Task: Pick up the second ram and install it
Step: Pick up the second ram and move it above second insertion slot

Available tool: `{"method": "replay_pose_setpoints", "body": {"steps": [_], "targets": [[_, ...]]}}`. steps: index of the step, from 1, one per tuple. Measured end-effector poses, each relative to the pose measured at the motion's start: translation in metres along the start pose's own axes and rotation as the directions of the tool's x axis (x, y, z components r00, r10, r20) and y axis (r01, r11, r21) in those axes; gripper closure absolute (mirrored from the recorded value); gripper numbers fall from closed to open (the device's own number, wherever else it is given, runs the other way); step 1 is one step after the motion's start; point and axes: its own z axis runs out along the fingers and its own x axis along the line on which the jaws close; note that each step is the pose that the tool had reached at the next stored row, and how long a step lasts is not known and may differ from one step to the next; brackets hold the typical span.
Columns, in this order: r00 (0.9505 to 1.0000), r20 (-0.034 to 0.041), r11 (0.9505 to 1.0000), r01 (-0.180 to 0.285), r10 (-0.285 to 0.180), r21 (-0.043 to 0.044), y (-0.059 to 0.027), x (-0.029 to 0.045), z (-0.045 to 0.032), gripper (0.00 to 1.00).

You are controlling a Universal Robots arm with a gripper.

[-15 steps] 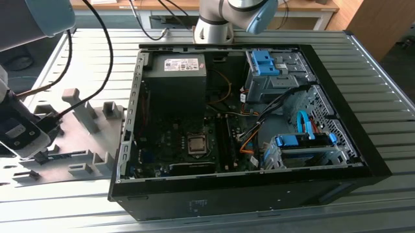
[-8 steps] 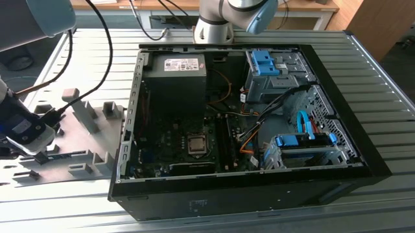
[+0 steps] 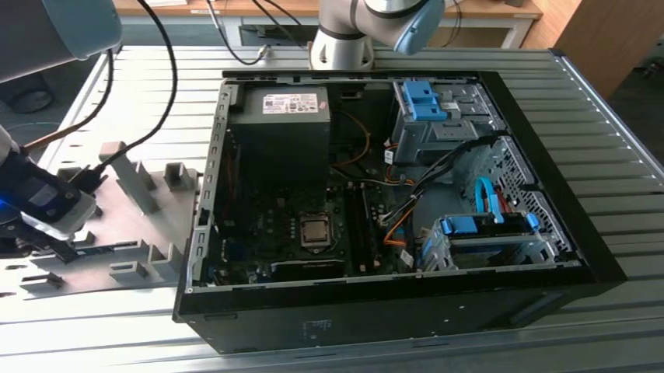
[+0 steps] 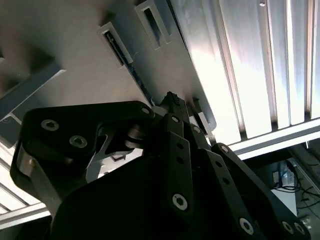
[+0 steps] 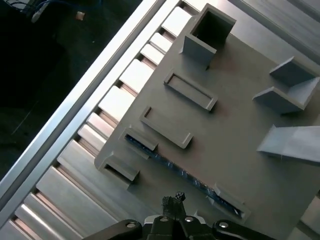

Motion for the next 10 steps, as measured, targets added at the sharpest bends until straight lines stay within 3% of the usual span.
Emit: {"method": "replay_pose_setpoints", "body": {"steps": [4, 10], "targets": [[0.9983, -0.0023, 0.9983, 0.058, -0.058, 0.0026, 0.0000, 0.0000, 0.0000, 0.89], [0.9909, -0.0056, 0.9909, 0.135, -0.135, 0.0058, 0.0000, 0.0000, 0.0000, 0.89]]}}
